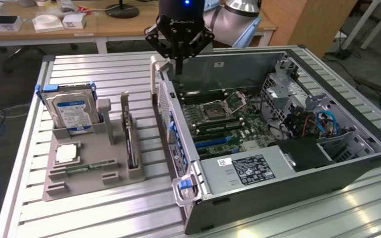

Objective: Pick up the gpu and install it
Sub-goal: 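Reach for the gpu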

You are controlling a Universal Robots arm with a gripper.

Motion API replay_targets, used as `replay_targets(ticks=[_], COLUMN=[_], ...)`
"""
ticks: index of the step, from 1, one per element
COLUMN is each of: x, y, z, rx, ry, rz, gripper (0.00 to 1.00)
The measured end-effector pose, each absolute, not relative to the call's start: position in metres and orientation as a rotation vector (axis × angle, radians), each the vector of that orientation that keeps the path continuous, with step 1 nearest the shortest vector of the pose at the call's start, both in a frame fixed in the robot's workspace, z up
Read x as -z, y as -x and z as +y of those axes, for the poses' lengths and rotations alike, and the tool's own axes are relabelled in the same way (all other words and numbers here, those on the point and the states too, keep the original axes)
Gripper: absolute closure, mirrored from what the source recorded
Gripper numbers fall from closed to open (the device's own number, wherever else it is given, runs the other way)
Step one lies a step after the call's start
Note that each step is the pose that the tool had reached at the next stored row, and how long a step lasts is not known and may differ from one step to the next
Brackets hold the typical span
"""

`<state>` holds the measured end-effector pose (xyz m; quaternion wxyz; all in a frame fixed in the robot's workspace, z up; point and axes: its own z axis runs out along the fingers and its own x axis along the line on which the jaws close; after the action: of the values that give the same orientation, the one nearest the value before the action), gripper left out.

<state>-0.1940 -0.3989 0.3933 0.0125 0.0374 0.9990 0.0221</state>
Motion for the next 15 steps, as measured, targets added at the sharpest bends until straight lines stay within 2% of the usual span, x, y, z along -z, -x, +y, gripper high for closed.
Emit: replay_targets(ticks=[15], x=[-0.393], y=[0.257], z=[-0.399], rx=[-0.069], ry=[-0.117], rz=[3.114], gripper=[0.90])
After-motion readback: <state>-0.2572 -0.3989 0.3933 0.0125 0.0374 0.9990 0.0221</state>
